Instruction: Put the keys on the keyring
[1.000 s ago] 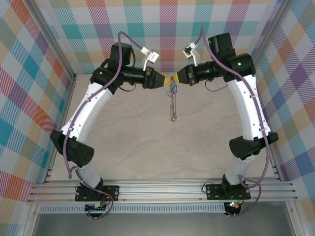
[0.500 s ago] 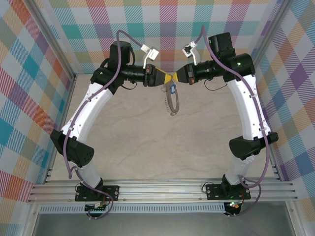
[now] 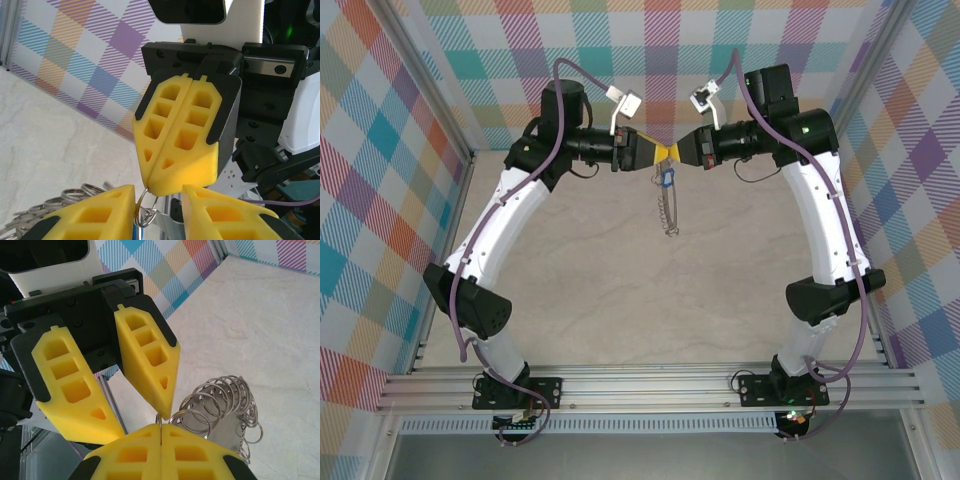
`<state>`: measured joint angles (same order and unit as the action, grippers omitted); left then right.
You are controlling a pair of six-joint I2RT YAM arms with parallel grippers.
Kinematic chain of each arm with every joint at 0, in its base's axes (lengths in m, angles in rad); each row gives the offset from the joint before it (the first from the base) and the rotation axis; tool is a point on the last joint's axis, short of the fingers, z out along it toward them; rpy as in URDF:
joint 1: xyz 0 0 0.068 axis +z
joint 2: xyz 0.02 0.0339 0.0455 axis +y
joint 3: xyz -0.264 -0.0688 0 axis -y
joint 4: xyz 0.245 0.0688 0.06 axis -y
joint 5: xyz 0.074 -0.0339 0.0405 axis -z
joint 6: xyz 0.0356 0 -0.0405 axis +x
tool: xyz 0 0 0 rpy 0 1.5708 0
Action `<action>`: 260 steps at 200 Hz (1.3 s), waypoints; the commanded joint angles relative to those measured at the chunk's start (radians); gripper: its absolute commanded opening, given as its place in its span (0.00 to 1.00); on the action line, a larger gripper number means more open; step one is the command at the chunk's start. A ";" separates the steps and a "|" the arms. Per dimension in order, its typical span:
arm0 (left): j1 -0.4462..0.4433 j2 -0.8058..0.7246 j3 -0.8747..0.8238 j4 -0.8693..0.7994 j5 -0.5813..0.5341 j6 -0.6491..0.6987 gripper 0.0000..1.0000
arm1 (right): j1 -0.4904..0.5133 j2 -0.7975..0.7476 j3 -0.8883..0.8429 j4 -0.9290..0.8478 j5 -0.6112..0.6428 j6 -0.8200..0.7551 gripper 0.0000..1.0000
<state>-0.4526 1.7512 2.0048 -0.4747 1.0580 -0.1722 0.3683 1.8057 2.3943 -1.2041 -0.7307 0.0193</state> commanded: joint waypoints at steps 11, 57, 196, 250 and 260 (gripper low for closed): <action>-0.001 0.002 -0.002 0.018 0.063 -0.007 0.29 | 0.006 0.007 -0.009 0.046 -0.007 0.011 0.00; -0.003 0.004 -0.001 -0.011 0.080 0.001 0.33 | 0.006 0.009 -0.010 0.053 0.016 0.014 0.00; -0.021 0.024 0.039 0.002 -0.016 0.008 0.00 | -0.007 -0.035 -0.059 0.161 -0.005 0.093 0.10; -0.019 0.016 0.052 0.172 -0.075 -0.112 0.00 | -0.122 -0.231 -0.368 0.510 -0.005 0.295 0.29; -0.019 0.019 0.057 0.229 -0.082 -0.143 0.00 | -0.130 -0.271 -0.444 0.575 0.011 0.319 0.30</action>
<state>-0.4641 1.7729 2.0140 -0.4179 0.9924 -0.2256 0.2630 1.6363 2.0602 -0.8635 -0.7280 0.2291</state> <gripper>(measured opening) 0.050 0.293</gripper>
